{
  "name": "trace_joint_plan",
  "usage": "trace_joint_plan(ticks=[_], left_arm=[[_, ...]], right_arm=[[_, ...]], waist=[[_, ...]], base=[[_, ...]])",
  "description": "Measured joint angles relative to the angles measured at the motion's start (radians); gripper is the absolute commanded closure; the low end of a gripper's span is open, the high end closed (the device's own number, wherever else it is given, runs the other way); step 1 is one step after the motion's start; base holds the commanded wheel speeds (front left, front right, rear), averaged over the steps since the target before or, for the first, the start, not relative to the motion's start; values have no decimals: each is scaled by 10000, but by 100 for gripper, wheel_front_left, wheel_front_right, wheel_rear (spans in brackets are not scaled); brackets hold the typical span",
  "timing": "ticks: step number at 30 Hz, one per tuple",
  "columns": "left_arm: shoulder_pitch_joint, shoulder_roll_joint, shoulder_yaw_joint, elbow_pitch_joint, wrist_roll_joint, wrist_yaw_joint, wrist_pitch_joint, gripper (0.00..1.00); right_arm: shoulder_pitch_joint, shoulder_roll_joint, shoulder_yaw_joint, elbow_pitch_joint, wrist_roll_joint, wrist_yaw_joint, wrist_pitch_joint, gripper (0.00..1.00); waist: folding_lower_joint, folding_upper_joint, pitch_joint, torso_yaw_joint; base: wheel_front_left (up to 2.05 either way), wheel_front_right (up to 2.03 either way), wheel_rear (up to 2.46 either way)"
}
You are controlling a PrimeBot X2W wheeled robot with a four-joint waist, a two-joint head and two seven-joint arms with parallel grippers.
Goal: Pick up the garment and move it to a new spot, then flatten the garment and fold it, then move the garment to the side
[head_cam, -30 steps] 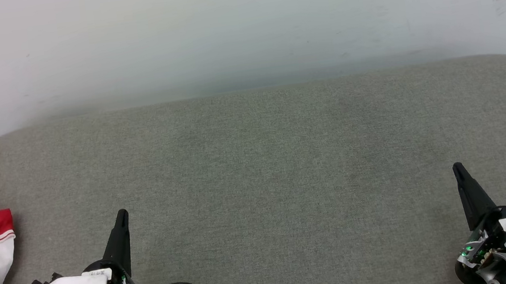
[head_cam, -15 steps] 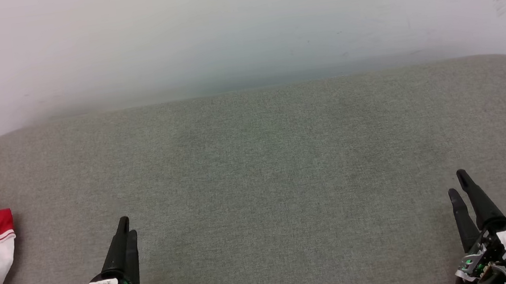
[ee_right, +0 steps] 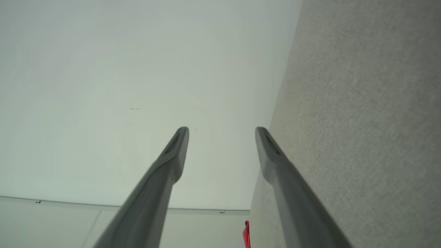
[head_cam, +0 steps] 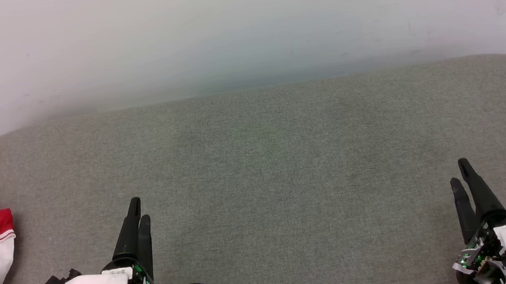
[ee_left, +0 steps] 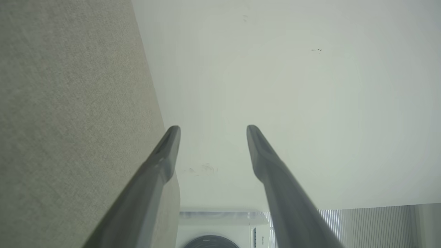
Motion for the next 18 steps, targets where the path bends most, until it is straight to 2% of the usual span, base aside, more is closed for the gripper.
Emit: trace_joint_plan(ticks=[8,18], left_arm=[[-5,169,-437,-276,976,0,-399,0],[-3,146,-426,-663,3674,0,-767,0]], right_arm=[[41,0,58,-290,-997,0,-351,0],[104,-23,36,-765,-4416,0,-711,0]], waist=[[0,0,-20,-10],[0,0,-41,-5]], base=[[0,0,0],[0,0,0]])
